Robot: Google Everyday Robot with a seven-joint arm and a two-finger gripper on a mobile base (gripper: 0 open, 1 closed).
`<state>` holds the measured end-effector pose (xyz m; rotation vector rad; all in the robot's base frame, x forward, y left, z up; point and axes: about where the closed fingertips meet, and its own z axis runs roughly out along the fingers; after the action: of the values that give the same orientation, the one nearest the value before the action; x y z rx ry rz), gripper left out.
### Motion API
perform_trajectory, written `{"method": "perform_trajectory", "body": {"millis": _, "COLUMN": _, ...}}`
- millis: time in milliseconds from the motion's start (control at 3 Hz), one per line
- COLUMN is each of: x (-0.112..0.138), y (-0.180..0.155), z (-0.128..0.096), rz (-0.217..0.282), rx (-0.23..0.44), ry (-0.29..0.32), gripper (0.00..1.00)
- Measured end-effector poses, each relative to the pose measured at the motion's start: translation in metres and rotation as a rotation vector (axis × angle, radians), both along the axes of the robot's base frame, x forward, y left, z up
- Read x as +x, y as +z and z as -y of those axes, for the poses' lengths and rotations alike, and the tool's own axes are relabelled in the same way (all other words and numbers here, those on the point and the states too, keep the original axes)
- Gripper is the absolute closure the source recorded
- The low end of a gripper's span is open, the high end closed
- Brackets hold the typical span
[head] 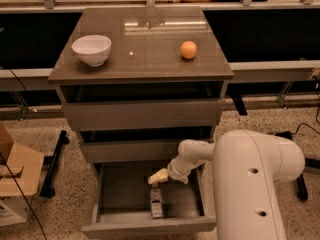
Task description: Pick blue plastic bottle from bottom drawer and place on counter
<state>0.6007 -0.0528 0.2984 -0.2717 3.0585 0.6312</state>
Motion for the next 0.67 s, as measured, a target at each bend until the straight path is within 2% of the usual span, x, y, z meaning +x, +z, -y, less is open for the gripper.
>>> {"method": "perform_trajectory", "body": {"millis": 667, "x": 0.008, "y": -0.053, "z": -0.019, "rz": -0.067, "rx": 0.022, "ry": -0.069, "gripper": 0.00}}
